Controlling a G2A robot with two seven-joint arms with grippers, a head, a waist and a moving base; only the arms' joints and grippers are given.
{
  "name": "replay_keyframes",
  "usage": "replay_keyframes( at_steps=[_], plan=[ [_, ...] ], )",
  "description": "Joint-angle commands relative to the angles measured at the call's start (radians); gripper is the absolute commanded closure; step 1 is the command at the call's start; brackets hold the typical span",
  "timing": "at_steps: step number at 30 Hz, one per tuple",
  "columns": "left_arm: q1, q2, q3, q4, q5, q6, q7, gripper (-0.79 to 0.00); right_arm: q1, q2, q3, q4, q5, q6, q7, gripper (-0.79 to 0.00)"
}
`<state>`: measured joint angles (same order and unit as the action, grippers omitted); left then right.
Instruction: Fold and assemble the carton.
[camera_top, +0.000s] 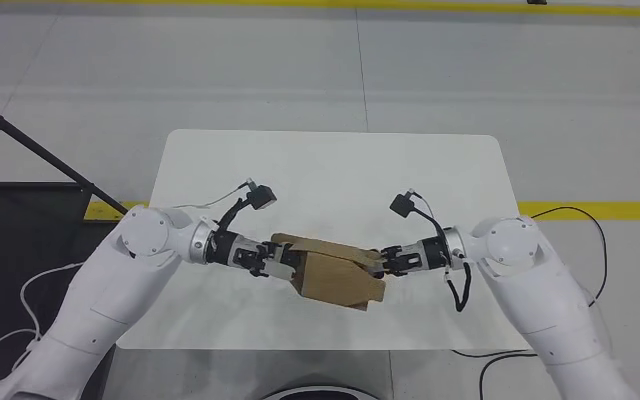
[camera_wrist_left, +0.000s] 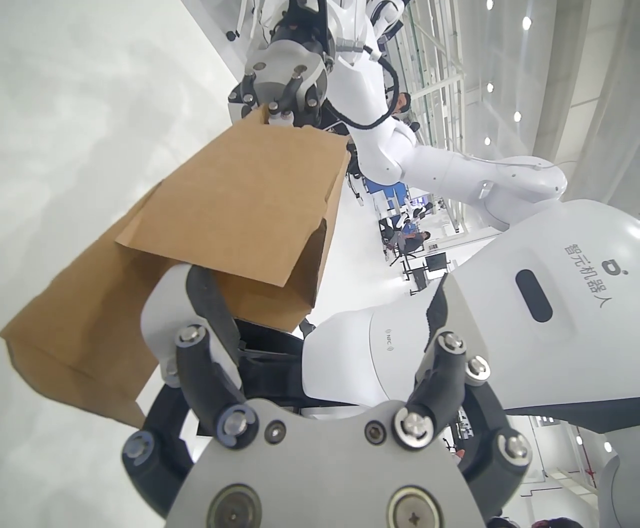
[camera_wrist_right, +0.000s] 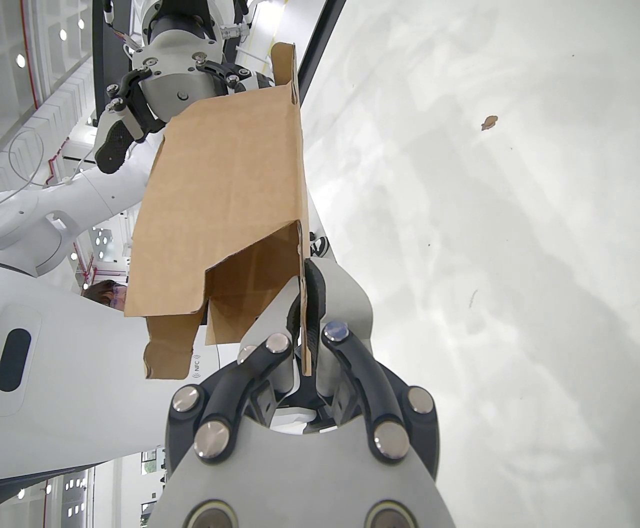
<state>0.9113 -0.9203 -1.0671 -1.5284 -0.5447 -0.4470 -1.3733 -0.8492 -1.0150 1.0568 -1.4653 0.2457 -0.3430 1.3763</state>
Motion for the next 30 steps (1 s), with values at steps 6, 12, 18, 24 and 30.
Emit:
replay_keyframes(
  at_steps=[6, 12, 18, 24, 30],
  plan=[
    [-0.014, 0.006, 0.015, 0.018, -0.014, -0.02, 0.02, -0.785, 0.003, 0.002, -0.002, 0.001, 0.001, 0.0, -0.005, 0.0],
    [-0.011, 0.013, 0.008, 0.028, -0.052, -0.046, 0.046, -0.785, 0.005, 0.003, -0.009, 0.001, 0.001, 0.004, -0.005, 0.0],
    [-0.013, 0.017, 0.012, 0.028, -0.089, -0.051, 0.051, -0.785, 0.015, 0.002, -0.022, 0.004, 0.002, 0.01, -0.001, 0.0],
    [-0.023, 0.018, 0.028, 0.032, -0.129, -0.044, 0.044, -0.785, 0.025, 0.0, -0.037, 0.008, -0.001, 0.016, 0.004, 0.0],
    [-0.035, 0.016, 0.042, 0.045, -0.142, -0.057, 0.057, -0.785, 0.042, -0.002, -0.057, 0.016, -0.008, 0.026, 0.015, 0.0]
  ],
)
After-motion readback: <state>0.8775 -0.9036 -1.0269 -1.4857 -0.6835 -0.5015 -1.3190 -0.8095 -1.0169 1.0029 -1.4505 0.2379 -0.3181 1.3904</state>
